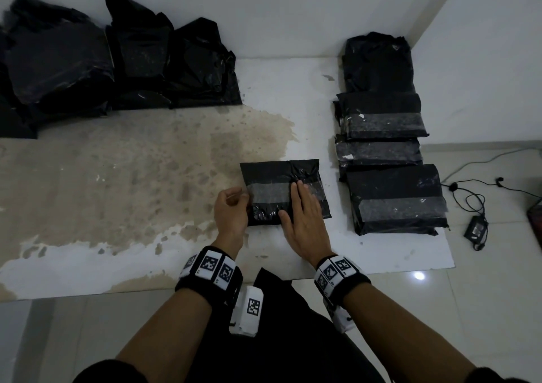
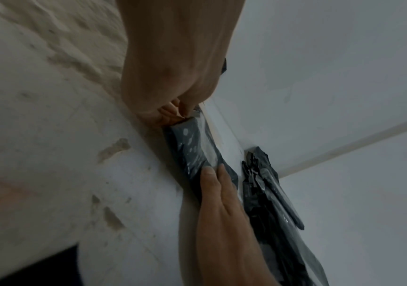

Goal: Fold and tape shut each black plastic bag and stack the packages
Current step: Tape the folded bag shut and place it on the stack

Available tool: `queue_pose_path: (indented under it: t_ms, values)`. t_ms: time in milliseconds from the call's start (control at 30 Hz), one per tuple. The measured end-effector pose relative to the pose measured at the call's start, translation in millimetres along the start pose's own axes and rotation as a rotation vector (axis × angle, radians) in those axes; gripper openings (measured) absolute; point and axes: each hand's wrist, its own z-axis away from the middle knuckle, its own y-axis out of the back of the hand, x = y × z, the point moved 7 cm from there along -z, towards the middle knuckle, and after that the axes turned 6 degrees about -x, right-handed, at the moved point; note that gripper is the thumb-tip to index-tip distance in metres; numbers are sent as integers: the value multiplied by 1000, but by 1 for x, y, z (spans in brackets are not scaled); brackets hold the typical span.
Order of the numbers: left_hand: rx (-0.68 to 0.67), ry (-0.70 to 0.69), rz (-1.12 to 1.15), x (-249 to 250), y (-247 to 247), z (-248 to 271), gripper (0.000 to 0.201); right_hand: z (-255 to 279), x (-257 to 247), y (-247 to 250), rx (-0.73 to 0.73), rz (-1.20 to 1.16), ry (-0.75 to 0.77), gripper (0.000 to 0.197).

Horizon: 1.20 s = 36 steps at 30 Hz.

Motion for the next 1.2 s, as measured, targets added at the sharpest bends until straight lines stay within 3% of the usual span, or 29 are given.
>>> queue_pose_path:
  t_ms: [167, 500, 733, 833, 1067, 1200]
  values:
    - [-15, -75, -70, 7, -2, 4, 17, 0, 0, -1, 7, 17, 8, 71]
    - [-112, -49, 3, 10, -12, 17, 23, -1, 0, -1, 21, 42, 7, 70]
    - [-191, -99, -279, 3, -19, 27, 33, 1, 0, -2, 30, 63, 13, 69]
    - [-226, -124, -294, 2, -23, 26, 32, 1, 0, -3, 25, 70, 14, 68]
    - [-6, -18, -36, -2, -15, 22, 7, 1, -2, -2, 17, 69, 7, 69]
    - [30, 16, 61, -6, -12, 21, 1, 0, -3, -2, 5, 81, 2, 71]
